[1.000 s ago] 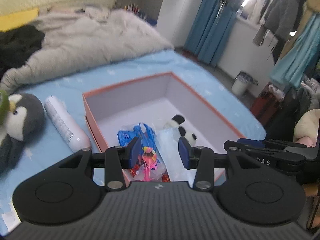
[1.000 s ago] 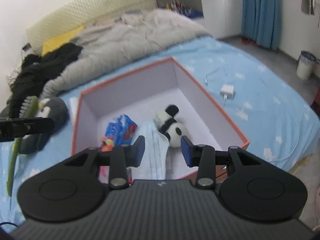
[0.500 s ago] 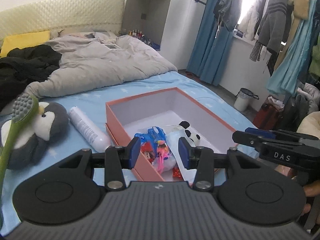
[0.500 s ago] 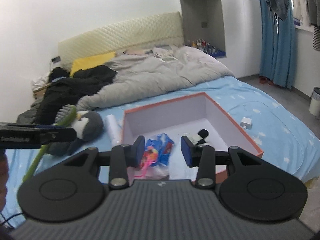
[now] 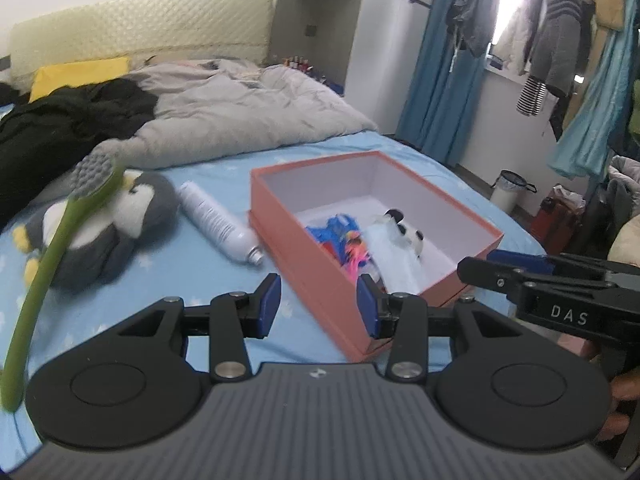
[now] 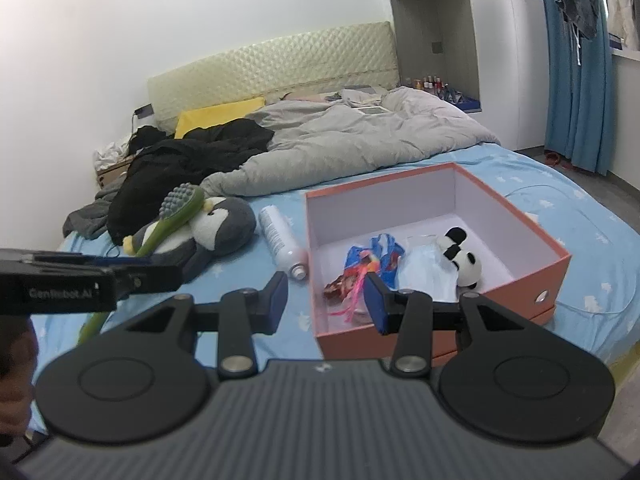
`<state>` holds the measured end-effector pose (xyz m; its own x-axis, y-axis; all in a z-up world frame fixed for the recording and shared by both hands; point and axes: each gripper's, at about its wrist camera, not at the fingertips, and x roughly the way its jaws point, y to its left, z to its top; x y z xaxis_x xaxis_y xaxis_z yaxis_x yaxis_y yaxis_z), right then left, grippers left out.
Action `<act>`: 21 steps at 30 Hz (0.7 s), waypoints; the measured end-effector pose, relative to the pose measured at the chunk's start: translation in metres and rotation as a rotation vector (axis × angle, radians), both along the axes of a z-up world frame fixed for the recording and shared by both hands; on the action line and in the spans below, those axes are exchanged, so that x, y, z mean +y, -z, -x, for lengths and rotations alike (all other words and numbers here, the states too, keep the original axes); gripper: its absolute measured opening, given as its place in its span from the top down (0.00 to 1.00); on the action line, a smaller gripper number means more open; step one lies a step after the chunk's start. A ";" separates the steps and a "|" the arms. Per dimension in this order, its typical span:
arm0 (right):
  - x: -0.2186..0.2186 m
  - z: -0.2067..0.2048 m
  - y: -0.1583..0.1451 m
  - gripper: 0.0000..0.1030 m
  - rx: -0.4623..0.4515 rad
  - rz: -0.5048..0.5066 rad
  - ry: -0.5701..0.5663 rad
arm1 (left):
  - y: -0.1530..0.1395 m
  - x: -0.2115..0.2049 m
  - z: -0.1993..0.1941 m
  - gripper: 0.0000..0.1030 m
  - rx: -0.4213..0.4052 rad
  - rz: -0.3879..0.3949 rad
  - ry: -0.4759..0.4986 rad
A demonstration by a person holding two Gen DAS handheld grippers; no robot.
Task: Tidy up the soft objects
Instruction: 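Move both open grippers from the pink box to the white wet wipe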
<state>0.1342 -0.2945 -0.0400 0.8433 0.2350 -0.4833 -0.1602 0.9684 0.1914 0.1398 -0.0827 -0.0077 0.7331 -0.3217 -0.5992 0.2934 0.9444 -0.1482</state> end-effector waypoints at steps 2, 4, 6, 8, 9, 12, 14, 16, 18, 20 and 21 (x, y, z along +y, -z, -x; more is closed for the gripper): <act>0.007 0.004 0.004 0.56 0.006 0.004 -0.010 | 0.006 0.008 0.006 0.54 0.010 0.011 -0.016; 0.016 0.008 0.009 0.56 0.013 0.013 -0.023 | 0.011 0.015 0.008 0.54 0.019 0.015 -0.031; 0.023 0.011 0.015 0.56 0.024 0.010 -0.033 | 0.017 0.022 0.011 0.54 0.029 0.016 -0.044; 0.030 0.012 0.021 0.56 0.038 0.005 -0.044 | 0.023 0.029 0.013 0.54 0.042 0.015 -0.055; 0.035 0.013 0.024 0.56 0.046 0.001 -0.051 | 0.026 0.033 0.015 0.54 0.045 0.011 -0.066; 0.044 0.014 0.030 0.56 0.068 -0.017 -0.063 | 0.034 0.050 0.018 0.54 0.062 0.022 -0.113; 0.052 0.015 0.035 0.56 0.083 -0.018 -0.078 | 0.040 0.064 0.020 0.54 0.071 0.030 -0.147; 0.059 0.017 0.038 0.56 0.090 -0.009 -0.094 | 0.043 0.074 0.025 0.54 0.079 0.030 -0.172; 0.067 0.018 0.042 0.56 0.106 -0.007 -0.110 | 0.047 0.084 0.028 0.54 0.085 0.028 -0.197; 0.076 0.019 0.047 0.56 0.117 -0.007 -0.132 | 0.052 0.092 0.030 0.54 0.097 0.026 -0.224; 0.081 0.019 0.049 0.56 0.119 -0.001 -0.147 | 0.054 0.097 0.031 0.54 0.104 0.027 -0.235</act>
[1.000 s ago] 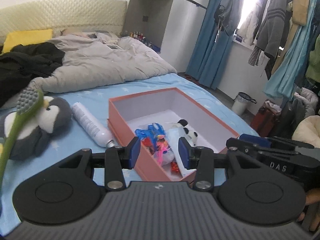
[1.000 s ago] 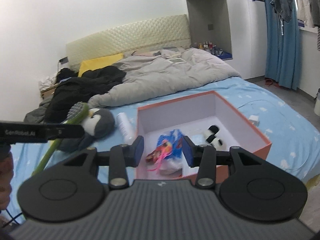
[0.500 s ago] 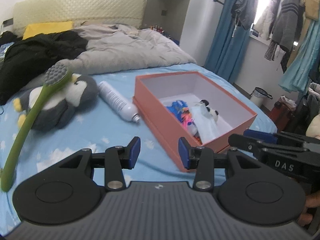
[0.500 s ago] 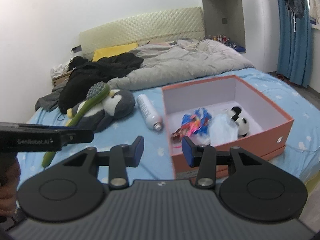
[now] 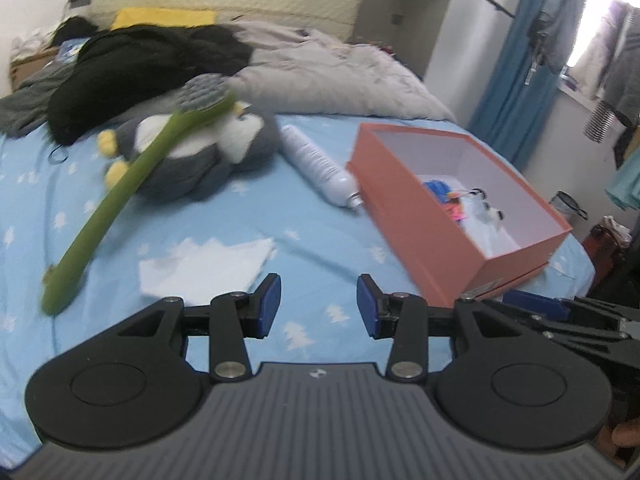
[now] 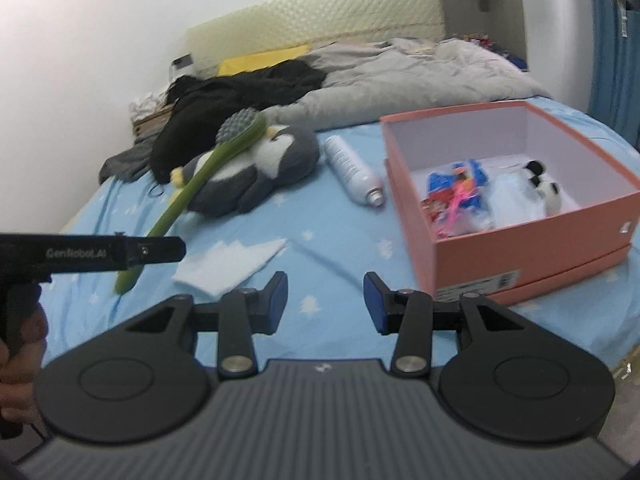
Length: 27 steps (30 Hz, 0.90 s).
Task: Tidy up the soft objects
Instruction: 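Move both open grippers from the pink box to the white wet wipe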
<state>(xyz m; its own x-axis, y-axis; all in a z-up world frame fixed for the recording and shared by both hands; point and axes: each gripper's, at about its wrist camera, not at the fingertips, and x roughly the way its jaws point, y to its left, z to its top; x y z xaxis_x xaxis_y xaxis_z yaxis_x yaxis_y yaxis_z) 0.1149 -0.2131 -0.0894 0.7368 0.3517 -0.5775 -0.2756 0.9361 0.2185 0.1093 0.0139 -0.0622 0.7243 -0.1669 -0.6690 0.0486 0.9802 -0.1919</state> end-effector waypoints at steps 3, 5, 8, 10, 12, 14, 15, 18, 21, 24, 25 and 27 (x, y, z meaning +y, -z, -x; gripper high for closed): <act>0.015 -0.001 0.004 0.56 0.010 0.012 -0.038 | 0.005 0.011 0.004 0.54 0.008 -0.004 -0.036; 0.023 -0.001 0.006 0.56 0.012 0.014 -0.064 | 0.007 0.015 0.007 0.54 0.007 -0.005 -0.056; 0.034 -0.003 0.011 0.56 0.031 0.006 -0.103 | 0.012 0.022 0.013 0.54 0.012 -0.007 -0.098; 0.039 -0.005 0.017 0.56 0.053 -0.006 -0.128 | 0.017 0.027 0.018 0.54 0.019 -0.010 -0.129; 0.045 -0.010 0.024 0.56 0.083 -0.017 -0.150 | 0.026 0.033 0.018 0.54 0.035 -0.010 -0.163; 0.050 -0.017 0.031 0.56 0.103 -0.011 -0.174 | 0.035 0.039 0.015 0.54 0.057 -0.003 -0.190; 0.054 -0.020 0.033 0.56 0.108 -0.002 -0.187 | 0.040 0.043 0.013 0.54 0.063 -0.001 -0.198; 0.065 -0.034 0.041 0.56 0.124 0.008 -0.223 | 0.052 0.050 0.004 0.54 0.077 -0.017 -0.218; 0.078 -0.047 0.050 0.56 0.136 0.011 -0.260 | 0.061 0.057 -0.005 0.54 0.081 -0.029 -0.241; 0.093 -0.061 0.057 0.56 0.127 0.036 -0.288 | 0.070 0.068 -0.014 0.54 0.090 -0.035 -0.264; 0.097 -0.065 0.060 0.56 0.125 0.043 -0.293 | 0.073 0.072 -0.017 0.54 0.095 -0.038 -0.272; 0.104 -0.074 0.065 0.56 0.125 0.052 -0.304 | 0.081 0.078 -0.023 0.54 0.112 -0.033 -0.285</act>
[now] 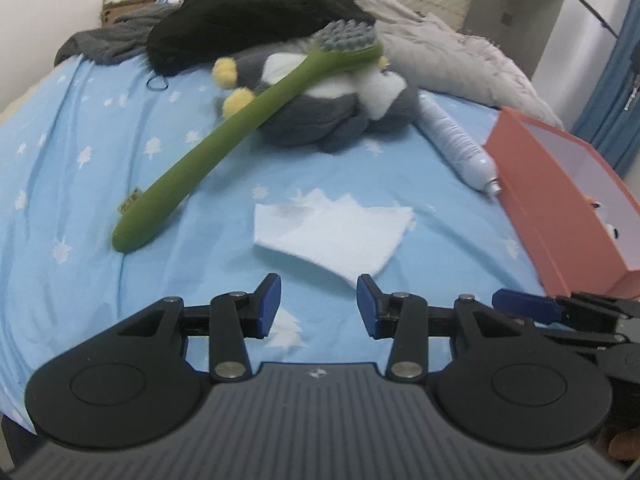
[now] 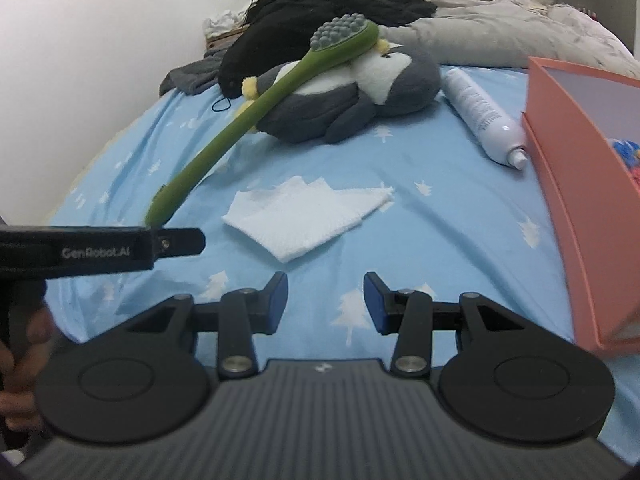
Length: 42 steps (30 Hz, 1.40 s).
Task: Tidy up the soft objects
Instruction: 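Move both open grippers from the pink box to the white wet wipe, then close right gripper on the white wet wipe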
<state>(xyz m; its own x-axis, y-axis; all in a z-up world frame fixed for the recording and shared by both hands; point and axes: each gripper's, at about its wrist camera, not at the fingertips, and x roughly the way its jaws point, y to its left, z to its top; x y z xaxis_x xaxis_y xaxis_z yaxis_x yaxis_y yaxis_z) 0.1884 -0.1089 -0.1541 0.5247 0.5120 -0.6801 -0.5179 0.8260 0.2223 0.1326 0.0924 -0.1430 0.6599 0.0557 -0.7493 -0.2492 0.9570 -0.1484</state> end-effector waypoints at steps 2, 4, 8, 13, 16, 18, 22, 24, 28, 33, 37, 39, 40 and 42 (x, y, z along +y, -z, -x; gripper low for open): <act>0.006 -0.008 0.006 0.56 0.007 0.004 -0.012 | 0.007 0.005 -0.005 0.54 0.012 0.017 -0.007; 0.012 -0.015 0.012 0.56 0.018 0.015 -0.019 | 0.013 0.009 -0.008 0.54 0.021 0.024 -0.012; 0.024 -0.028 0.020 0.56 0.017 0.028 -0.032 | 0.023 0.016 -0.017 0.54 0.032 0.029 -0.017; 0.040 -0.040 0.030 0.42 0.001 0.051 -0.068 | 0.032 0.028 -0.025 0.54 0.036 0.043 -0.032; 0.050 -0.046 0.036 0.32 0.006 0.066 -0.087 | 0.035 0.035 -0.028 0.54 0.031 0.040 -0.040; 0.055 -0.049 0.039 0.32 0.013 0.061 -0.094 | 0.035 0.042 -0.029 0.54 0.025 0.036 -0.054; 0.066 -0.055 0.046 0.32 -0.012 0.080 -0.083 | 0.037 0.054 -0.030 0.54 0.020 0.052 -0.085; 0.071 -0.058 0.049 0.32 -0.013 0.090 -0.091 | 0.038 0.057 -0.028 0.54 0.017 0.066 -0.092; 0.080 -0.060 0.055 0.33 -0.022 0.081 -0.114 | 0.040 0.056 -0.025 0.54 0.014 0.076 -0.087; 0.090 -0.062 0.062 0.39 -0.022 0.116 -0.121 | 0.041 0.055 -0.019 0.54 0.009 0.096 -0.085; 0.090 -0.061 0.062 0.55 -0.035 0.137 -0.117 | 0.039 0.056 -0.014 0.54 0.002 0.097 -0.085; 0.091 -0.060 0.064 0.60 -0.040 0.168 -0.129 | 0.039 0.057 -0.011 0.54 0.000 0.103 -0.087; 0.092 -0.058 0.065 0.63 -0.048 0.184 -0.139 | 0.039 0.057 -0.010 0.54 0.000 0.104 -0.088; 0.093 -0.055 0.064 0.76 -0.043 0.180 -0.150 | 0.038 0.056 -0.009 0.54 0.000 0.106 -0.088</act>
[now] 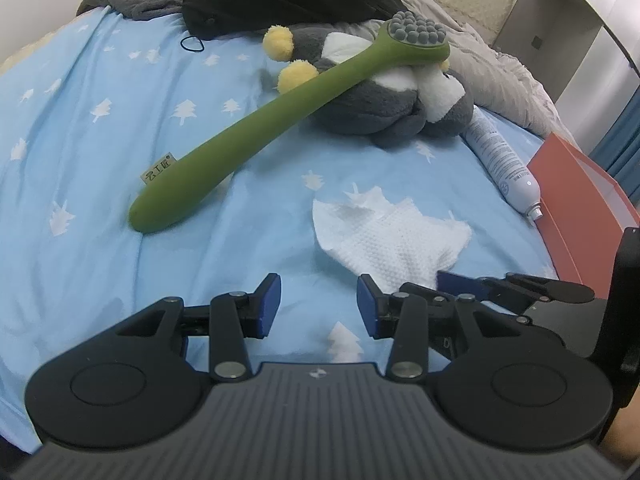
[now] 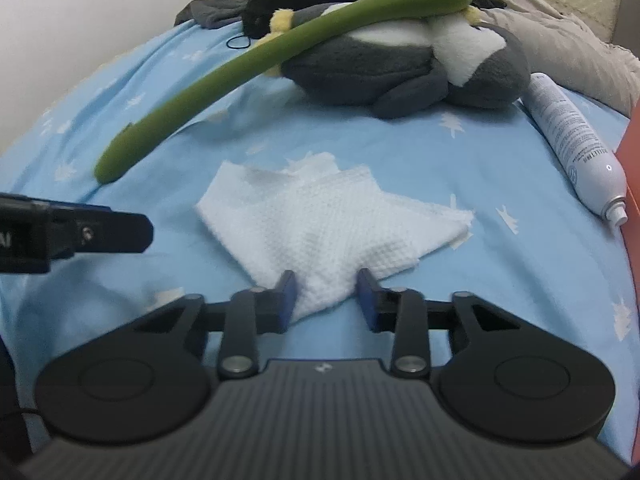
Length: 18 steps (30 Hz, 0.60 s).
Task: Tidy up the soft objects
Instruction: 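Close right gripper on the white wet wipe, then lift white wet wipe with right gripper and carry it over pink box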
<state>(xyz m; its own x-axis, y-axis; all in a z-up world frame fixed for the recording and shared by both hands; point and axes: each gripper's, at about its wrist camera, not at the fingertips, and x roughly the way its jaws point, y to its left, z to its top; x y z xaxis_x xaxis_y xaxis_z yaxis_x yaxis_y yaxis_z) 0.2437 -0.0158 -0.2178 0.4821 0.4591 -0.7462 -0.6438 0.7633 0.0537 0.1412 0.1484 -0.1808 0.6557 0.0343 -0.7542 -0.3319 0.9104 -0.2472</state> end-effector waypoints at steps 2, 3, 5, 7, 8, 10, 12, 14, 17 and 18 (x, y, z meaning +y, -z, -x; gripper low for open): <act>0.001 0.000 -0.001 0.84 0.019 -0.010 -0.001 | -0.001 0.000 0.002 0.54 -0.005 -0.002 0.001; 0.002 0.001 -0.001 0.86 0.015 -0.007 -0.002 | -0.002 -0.001 0.002 0.54 -0.006 -0.004 0.002; 0.004 0.003 -0.002 0.88 0.014 -0.007 0.001 | -0.003 -0.002 0.004 0.54 -0.007 -0.005 0.002; 0.002 0.006 -0.005 0.88 0.016 -0.018 0.009 | -0.005 -0.004 0.006 0.54 -0.009 -0.002 0.003; 0.000 0.007 -0.008 0.88 0.016 -0.024 0.014 | -0.006 -0.005 0.007 0.54 -0.009 0.000 0.005; -0.005 0.012 -0.014 0.89 0.013 -0.036 0.025 | -0.009 -0.008 0.008 0.54 -0.013 0.001 0.012; -0.012 0.018 -0.021 0.89 0.011 -0.045 0.034 | -0.013 -0.012 0.009 0.54 -0.019 0.001 0.024; -0.020 0.024 -0.028 0.89 0.010 -0.052 0.045 | -0.018 -0.018 0.009 0.54 -0.026 -0.002 0.040; -0.032 0.035 -0.038 0.89 0.007 -0.065 0.067 | -0.025 -0.029 0.010 0.54 -0.036 -0.006 0.065; -0.037 0.039 -0.042 0.89 0.009 -0.072 0.079 | -0.028 -0.033 0.011 0.54 -0.039 -0.003 0.074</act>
<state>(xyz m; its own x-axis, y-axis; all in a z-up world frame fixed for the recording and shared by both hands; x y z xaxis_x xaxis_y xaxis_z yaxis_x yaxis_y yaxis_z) 0.2045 -0.0533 -0.1760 0.5127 0.4725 -0.7168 -0.5807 0.8058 0.1158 0.1304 0.1157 -0.1531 0.6855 -0.0132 -0.7280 -0.2534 0.9330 -0.2556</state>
